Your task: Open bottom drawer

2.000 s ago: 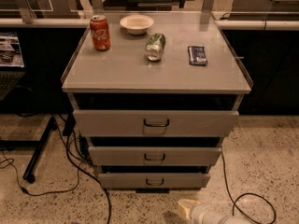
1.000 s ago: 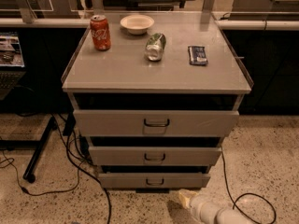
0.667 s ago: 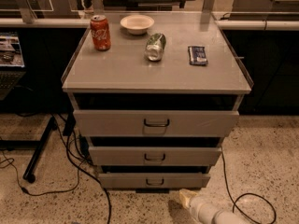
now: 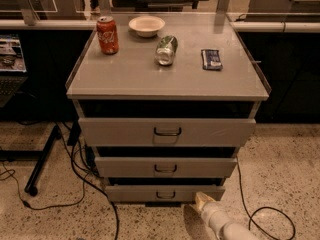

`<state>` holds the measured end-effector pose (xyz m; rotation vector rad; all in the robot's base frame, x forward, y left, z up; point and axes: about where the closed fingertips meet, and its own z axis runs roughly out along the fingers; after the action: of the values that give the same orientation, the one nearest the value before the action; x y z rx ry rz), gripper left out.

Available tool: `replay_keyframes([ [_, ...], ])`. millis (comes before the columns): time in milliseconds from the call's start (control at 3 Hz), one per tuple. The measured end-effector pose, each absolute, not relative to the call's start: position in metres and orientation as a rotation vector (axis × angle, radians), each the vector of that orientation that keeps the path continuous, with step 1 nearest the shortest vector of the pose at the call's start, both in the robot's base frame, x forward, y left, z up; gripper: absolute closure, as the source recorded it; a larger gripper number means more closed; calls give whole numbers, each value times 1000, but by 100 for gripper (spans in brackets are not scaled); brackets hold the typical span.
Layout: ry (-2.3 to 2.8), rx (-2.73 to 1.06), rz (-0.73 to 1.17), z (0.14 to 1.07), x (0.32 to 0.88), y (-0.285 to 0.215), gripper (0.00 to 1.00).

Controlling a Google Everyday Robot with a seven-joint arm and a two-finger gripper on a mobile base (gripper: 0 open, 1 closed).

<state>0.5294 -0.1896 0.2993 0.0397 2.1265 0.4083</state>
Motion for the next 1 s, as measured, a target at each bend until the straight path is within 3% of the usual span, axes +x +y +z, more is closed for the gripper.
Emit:
replay_keyframes([
  [1000, 2165, 128, 391, 282, 574, -195, 100],
])
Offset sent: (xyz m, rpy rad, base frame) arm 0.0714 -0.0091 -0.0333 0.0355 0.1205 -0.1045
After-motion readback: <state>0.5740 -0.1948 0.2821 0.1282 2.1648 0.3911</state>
